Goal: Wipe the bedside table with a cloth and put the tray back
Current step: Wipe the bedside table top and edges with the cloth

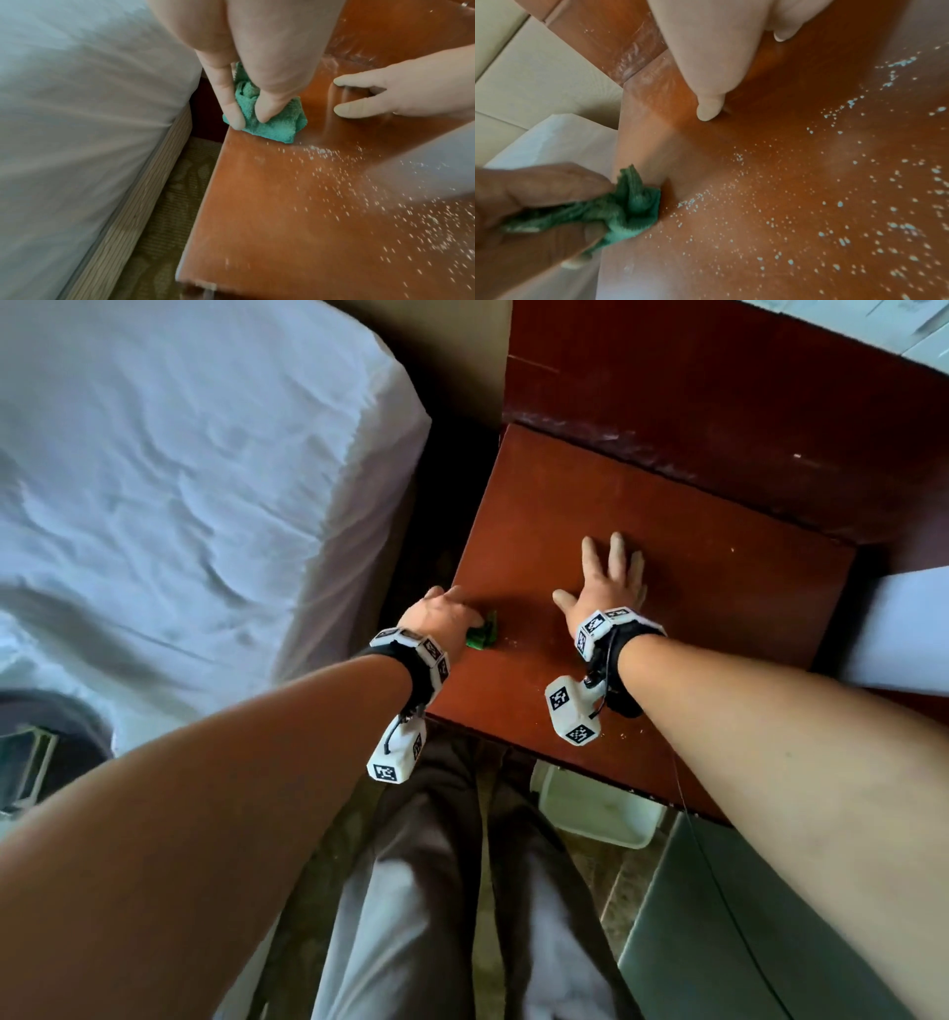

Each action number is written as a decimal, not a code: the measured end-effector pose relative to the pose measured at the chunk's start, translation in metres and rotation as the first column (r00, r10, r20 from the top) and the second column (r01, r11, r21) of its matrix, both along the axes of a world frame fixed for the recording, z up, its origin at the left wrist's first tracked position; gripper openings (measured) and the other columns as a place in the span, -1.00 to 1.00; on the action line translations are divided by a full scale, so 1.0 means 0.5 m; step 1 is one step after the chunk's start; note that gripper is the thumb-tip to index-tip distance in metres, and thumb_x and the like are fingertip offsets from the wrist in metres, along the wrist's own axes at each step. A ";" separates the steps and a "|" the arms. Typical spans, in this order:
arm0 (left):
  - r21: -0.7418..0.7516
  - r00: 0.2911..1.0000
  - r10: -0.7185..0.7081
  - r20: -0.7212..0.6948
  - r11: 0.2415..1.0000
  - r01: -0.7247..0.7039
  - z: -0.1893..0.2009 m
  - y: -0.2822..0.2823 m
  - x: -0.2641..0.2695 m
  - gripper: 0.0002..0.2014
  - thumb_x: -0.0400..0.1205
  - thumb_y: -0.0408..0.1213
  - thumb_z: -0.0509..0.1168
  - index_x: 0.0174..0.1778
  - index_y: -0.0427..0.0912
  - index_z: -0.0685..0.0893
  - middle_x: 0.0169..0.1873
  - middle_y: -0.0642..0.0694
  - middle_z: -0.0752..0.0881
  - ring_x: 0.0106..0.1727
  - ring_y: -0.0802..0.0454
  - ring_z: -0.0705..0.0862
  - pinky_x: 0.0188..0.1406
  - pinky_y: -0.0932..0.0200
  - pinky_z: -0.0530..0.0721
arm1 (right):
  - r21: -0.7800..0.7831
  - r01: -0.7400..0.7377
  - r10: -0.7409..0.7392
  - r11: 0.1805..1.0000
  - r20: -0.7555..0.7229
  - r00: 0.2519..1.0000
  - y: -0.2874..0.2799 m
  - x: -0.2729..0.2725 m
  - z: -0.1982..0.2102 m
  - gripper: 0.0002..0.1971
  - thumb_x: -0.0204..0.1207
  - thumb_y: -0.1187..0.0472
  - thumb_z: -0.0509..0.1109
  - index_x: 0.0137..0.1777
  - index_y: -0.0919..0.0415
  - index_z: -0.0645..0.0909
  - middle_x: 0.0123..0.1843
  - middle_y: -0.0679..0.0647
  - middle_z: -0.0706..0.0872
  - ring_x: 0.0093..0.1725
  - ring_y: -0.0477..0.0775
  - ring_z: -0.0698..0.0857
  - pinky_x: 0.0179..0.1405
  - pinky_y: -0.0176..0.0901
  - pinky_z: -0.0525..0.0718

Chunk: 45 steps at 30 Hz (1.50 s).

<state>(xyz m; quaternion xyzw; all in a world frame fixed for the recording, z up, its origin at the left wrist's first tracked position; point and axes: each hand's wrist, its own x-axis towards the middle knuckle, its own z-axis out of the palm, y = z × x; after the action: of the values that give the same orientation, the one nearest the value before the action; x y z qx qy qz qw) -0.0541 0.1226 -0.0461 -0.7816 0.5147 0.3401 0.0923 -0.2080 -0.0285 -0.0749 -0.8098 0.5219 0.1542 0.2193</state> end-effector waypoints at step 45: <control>-0.242 0.962 0.263 -0.080 0.931 -0.274 0.005 -0.087 -0.049 -0.59 0.56 -0.27 0.33 0.36 -0.08 0.64 0.20 -0.18 0.59 0.19 -0.22 0.63 0.14 -0.02 0.65 | -0.122 -0.026 0.030 0.992 0.037 0.999 -0.025 -0.113 0.020 -0.25 0.52 -0.09 0.39 0.65 -0.15 0.12 0.73 -0.04 -0.02 0.68 0.27 0.03 0.54 0.39 0.19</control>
<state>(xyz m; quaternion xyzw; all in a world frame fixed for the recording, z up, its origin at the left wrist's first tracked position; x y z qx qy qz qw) -0.0787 0.0790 -0.0436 -0.8419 0.4440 0.2994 -0.0667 -0.2645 -0.0408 -0.0647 -0.8316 0.5146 0.1097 0.1777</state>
